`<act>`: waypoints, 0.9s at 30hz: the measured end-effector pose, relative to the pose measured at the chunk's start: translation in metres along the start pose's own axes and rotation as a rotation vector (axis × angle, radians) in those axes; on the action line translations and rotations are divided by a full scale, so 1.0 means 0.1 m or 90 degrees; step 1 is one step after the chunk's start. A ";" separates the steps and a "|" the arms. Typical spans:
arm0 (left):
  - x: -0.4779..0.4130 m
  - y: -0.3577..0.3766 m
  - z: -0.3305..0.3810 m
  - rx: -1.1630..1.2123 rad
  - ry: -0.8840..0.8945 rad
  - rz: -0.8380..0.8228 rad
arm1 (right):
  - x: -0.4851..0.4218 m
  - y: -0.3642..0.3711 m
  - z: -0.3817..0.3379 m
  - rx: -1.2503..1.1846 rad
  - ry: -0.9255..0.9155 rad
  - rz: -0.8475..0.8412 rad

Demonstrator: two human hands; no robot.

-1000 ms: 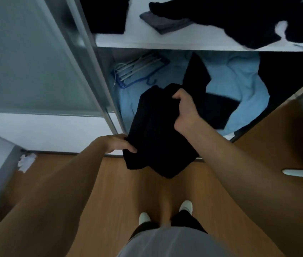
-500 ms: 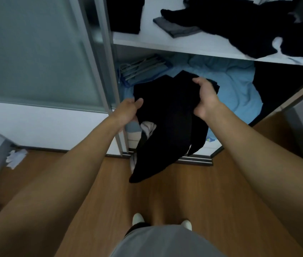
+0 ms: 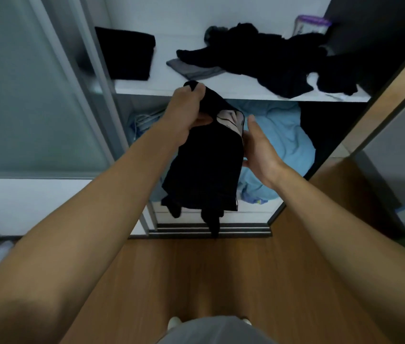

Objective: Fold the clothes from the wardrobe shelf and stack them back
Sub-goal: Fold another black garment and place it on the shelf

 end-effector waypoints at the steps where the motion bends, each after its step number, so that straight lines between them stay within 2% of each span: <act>1: 0.00 0.05 0.03 0.018 -0.009 0.004 | 0.03 -0.06 0.00 0.004 -0.012 -0.017; 3: 0.00 0.12 0.04 0.059 -0.041 0.001 | 0.10 -0.13 0.00 0.079 -0.044 -0.031; 6: 0.03 0.17 -0.01 0.118 -0.079 -0.028 | 0.14 -0.15 0.02 0.274 -0.107 -0.061; 9: 0.00 0.14 -0.05 0.151 -0.085 -0.039 | 0.09 -0.22 0.00 0.392 -0.155 -0.015; 12: -0.05 -0.08 -0.08 0.056 -0.043 0.049 | 0.06 -0.34 -0.16 0.372 -0.214 0.046; 14: -0.08 -0.25 -0.11 -0.039 0.001 0.116 | 0.07 -0.40 -0.30 0.377 -0.253 0.046; 16: -0.10 -0.33 -0.16 -0.101 0.045 0.159 | 0.02 -0.41 -0.39 0.447 -0.254 0.000; 19: -0.08 -0.30 -0.21 -0.123 0.132 0.184 | -0.10 -0.39 -0.43 0.577 -0.185 -0.085; 21: -0.04 -0.15 -0.20 -0.167 0.211 0.084 | -0.15 -0.38 -0.43 0.613 -0.142 -0.130; 24: 0.00 0.17 -0.25 -0.461 0.256 -0.156 | -0.16 -0.35 -0.46 0.639 -0.129 -0.186; 27: -0.02 0.31 -0.31 -0.647 0.279 -0.257 | -0.13 -0.34 -0.53 0.627 -0.135 -0.240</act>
Point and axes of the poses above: each hand's wrist, its own x-axis away from the middle knuckle, its own y-axis out of the palm, z = x × y, the point moved 4 cm from there along -x, towards the middle knuckle, and after that the axes turned 7 degrees about -y, right-handed, at the moved point
